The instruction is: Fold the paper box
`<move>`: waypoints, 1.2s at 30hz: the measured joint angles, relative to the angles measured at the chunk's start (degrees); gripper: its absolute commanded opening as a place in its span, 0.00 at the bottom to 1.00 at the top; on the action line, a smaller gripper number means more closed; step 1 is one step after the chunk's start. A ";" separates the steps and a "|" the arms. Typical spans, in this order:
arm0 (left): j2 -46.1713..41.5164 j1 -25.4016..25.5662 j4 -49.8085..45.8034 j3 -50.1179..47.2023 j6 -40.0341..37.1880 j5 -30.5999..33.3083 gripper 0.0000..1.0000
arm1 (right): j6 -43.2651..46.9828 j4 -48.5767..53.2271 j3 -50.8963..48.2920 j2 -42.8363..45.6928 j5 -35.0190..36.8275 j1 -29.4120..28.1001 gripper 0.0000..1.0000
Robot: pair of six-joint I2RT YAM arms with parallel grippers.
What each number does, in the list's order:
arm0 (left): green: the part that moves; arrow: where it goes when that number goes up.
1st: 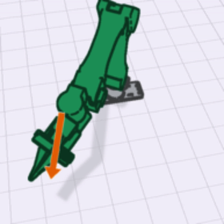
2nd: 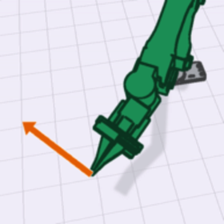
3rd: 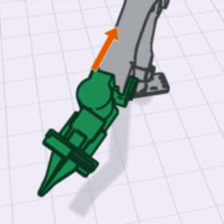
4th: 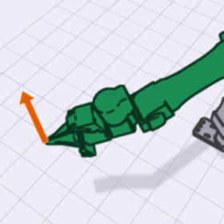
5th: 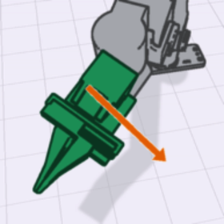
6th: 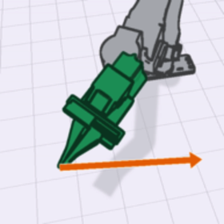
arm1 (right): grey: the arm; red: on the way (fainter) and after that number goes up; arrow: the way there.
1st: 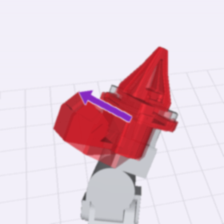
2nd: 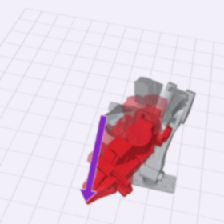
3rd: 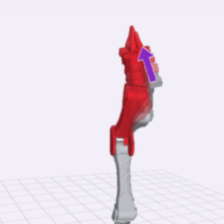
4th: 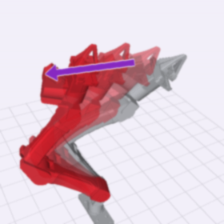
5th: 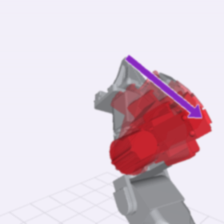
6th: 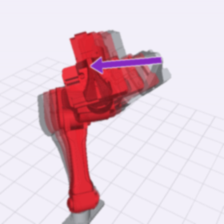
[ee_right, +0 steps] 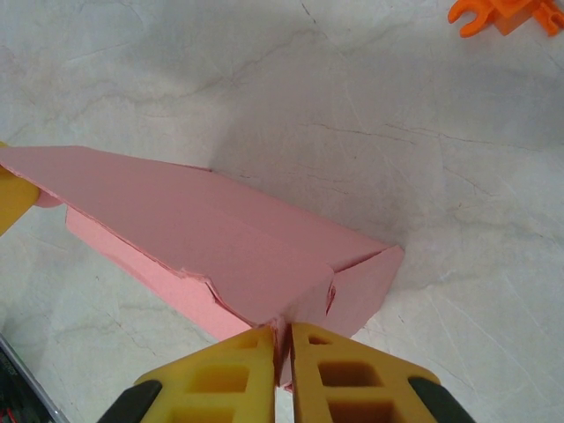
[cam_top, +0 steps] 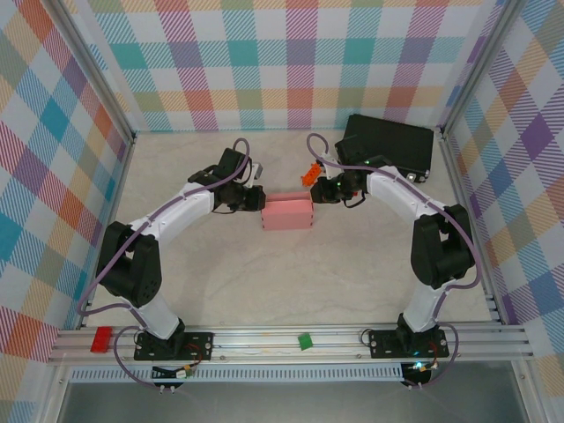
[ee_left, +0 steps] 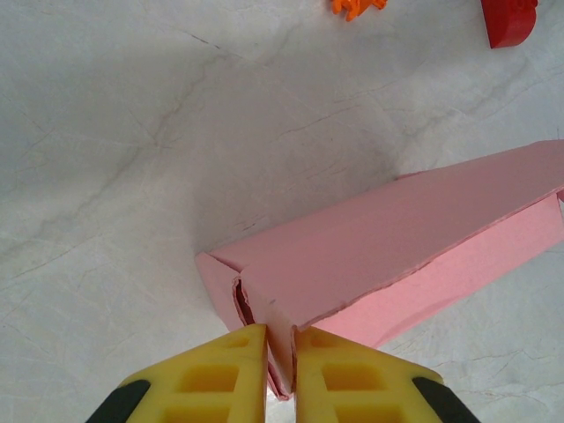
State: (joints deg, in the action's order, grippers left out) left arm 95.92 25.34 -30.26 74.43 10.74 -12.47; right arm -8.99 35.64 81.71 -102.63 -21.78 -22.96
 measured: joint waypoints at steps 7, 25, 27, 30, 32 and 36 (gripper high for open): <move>0.00 0.00 -0.02 0.00 0.15 -0.02 0.15 | -0.24 -0.04 0.22 -0.44 -0.24 -0.02 0.13; 0.00 -0.04 -0.04 0.00 0.15 0.00 0.15 | -0.68 0.28 1.31 -1.16 -0.44 -0.13 0.16; 0.00 -0.04 -0.04 0.00 0.15 0.00 0.16 | -0.68 0.52 1.33 -1.16 -0.42 -0.26 0.16; 0.00 -0.04 -0.04 0.00 0.15 0.09 0.17 | -0.66 0.68 1.33 -1.16 -0.44 -0.33 0.16; 0.00 -0.04 -0.04 0.00 0.15 0.09 0.17 | -0.66 0.68 1.36 -1.16 -0.44 -0.33 0.16; 0.00 -0.04 -0.07 0.00 0.15 0.11 0.17 | -0.66 0.72 1.36 -1.16 -0.44 -0.35 0.16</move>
State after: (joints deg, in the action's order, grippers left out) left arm 95.92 25.30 -30.33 74.43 10.90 -12.36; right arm -9.65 36.36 83.07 -103.79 -22.22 -23.31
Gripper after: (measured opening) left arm 0.171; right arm 0.160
